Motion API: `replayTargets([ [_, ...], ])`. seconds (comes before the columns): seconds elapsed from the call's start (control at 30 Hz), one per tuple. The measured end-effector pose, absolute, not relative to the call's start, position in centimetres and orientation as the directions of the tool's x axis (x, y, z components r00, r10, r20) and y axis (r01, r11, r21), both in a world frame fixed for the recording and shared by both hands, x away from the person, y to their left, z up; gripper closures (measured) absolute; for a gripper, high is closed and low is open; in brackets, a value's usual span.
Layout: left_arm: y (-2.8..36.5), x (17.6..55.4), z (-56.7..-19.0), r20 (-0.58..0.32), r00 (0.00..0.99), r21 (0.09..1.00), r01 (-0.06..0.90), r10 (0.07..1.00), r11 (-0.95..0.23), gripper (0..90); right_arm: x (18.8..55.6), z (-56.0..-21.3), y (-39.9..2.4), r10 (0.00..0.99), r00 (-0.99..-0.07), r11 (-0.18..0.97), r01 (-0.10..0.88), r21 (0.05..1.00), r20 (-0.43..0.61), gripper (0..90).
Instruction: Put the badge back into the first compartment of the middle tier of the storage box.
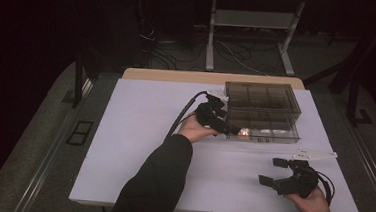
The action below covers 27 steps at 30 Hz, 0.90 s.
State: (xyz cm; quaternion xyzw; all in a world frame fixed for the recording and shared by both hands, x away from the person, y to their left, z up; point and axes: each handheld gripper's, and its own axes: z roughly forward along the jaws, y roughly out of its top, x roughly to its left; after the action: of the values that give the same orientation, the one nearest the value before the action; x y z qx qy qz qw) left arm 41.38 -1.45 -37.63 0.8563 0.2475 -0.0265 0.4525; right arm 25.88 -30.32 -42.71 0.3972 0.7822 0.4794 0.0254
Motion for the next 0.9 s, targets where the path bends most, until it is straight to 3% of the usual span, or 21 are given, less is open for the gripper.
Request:
replayTargets([
  [0.4, 1.0, 40.2, -37.6, -0.23, 0.878, 0.777, 0.425, 0.42, -0.464, 0.0, 25.9, -42.7, -30.4, 0.649, -0.677, 0.216, 0.602, 0.769, 0.347, 0.3],
  [0.9, 4.7, 38.9, -37.6, -0.246, 0.846, 0.8, 0.453, 0.473, -0.393, 0.0, 26.0, -42.7, -30.3, 0.653, -0.675, 0.217, 0.602, 0.769, 0.344, 0.3],
])
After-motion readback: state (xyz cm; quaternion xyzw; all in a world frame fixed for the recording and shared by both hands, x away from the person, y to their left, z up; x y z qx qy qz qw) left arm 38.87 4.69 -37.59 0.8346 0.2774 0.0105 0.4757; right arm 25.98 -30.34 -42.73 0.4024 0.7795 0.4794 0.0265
